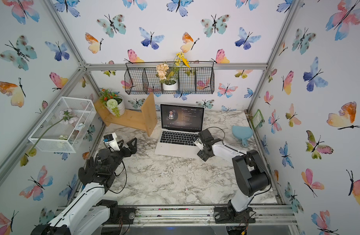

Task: Remove the wireless mouse receiver from the laptop
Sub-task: Reset both arms

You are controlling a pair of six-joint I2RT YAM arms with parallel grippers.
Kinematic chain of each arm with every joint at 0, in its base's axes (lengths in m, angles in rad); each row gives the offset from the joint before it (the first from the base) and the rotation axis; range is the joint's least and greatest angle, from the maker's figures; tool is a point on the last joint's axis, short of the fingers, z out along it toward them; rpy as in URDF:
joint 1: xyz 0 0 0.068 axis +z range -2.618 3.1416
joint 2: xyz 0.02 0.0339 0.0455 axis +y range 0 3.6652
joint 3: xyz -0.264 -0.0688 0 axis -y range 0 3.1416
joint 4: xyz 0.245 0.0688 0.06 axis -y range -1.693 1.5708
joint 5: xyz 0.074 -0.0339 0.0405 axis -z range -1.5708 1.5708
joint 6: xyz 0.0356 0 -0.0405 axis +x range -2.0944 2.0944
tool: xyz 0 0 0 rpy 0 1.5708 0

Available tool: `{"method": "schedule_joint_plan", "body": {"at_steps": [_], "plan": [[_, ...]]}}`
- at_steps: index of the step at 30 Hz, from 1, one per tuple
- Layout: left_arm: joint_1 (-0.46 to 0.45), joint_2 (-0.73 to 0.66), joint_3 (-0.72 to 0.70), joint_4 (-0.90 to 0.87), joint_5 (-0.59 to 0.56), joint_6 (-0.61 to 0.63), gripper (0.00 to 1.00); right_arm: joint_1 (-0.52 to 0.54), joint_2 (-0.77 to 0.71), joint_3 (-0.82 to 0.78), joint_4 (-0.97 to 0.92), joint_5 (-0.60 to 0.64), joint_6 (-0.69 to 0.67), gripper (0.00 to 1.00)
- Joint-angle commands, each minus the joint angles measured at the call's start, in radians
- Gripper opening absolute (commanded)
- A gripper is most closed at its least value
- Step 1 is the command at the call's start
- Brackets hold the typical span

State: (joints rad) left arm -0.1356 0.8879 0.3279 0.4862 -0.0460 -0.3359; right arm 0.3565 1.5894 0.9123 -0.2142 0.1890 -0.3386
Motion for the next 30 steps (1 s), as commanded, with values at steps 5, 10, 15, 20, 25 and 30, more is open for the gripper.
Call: {"method": "schedule_joint_plan", "body": {"at_steps": [5, 10, 15, 20, 25, 30], "plan": [[-0.007, 0.186, -0.15, 0.327, -0.262, 0.236, 0.99, -0.144, -0.152, -0.398, 0.699, 0.018, 0.305, 0.81], [-0.008, 0.238, -0.238, 0.565, -0.118, 0.372, 1.0, -0.212, -0.195, -0.558, 0.957, 0.035, 0.293, 0.82], [0.026, 0.391, -0.378, 0.967, -0.1, 0.367, 0.99, -0.249, -0.186, -0.63, 1.171, -0.002, 0.282, 0.82], [0.062, 0.46, -0.258, 0.794, 0.009, 0.373, 0.99, -0.26, -0.15, -0.716, 1.414, -0.16, 0.29, 0.78], [0.089, 0.515, -0.126, 0.598, -0.059, 0.315, 0.99, -0.26, 0.023, -0.747, 1.648, -0.11, 0.317, 0.8], [0.091, 0.512, -0.133, 0.611, -0.054, 0.317, 0.99, -0.269, 0.011, -0.667, 1.475, -0.119, 0.332, 0.84]]}}
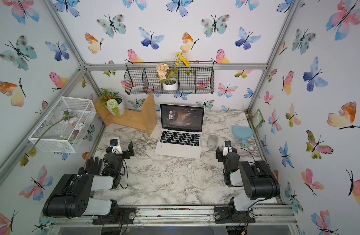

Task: Remove the wireless mouse receiver from the laptop
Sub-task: Reset both arms

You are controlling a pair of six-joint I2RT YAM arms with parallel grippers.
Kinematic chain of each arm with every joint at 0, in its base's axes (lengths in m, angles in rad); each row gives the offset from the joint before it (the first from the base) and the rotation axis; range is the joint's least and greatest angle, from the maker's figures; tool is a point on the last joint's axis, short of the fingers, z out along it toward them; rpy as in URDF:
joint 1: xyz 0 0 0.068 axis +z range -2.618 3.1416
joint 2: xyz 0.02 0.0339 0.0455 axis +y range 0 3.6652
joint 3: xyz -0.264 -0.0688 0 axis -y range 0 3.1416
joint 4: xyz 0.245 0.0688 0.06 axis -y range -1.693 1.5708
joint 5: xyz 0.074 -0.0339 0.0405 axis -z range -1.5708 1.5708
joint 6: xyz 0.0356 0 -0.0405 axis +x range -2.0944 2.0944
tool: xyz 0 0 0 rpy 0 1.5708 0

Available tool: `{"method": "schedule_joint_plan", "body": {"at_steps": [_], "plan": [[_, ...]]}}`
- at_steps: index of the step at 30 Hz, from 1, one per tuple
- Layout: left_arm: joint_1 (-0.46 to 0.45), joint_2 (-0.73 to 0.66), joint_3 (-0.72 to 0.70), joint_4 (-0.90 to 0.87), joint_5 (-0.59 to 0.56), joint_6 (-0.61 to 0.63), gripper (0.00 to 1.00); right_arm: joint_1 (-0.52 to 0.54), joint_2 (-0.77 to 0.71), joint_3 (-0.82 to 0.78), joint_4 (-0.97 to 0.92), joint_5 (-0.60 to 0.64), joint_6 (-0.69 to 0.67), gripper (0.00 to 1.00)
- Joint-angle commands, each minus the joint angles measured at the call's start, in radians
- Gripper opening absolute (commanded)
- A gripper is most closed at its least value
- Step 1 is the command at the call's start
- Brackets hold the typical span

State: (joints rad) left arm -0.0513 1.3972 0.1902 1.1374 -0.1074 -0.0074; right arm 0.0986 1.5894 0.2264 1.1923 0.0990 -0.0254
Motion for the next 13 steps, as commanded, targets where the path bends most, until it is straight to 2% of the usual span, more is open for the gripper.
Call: {"method": "schedule_joint_plan", "body": {"at_steps": [1, 2, 6, 13], "plan": [[0.008, 0.003, 0.01, -0.051, 0.013, -0.008, 0.99, -0.011, 0.001, 0.023, 0.032, -0.011, 0.02, 0.94], [0.008, 0.008, 0.018, -0.056, 0.019, -0.011, 0.99, -0.011, -0.015, 0.039, -0.027, -0.005, 0.025, 0.98], [0.011, 0.007, 0.018, -0.061, 0.024, -0.009, 0.99, -0.011, -0.002, 0.028, 0.018, -0.007, 0.021, 0.98], [0.013, 0.006, 0.018, -0.061, 0.026, -0.011, 0.99, -0.011, -0.015, 0.039, -0.023, -0.005, 0.024, 0.98]]}}
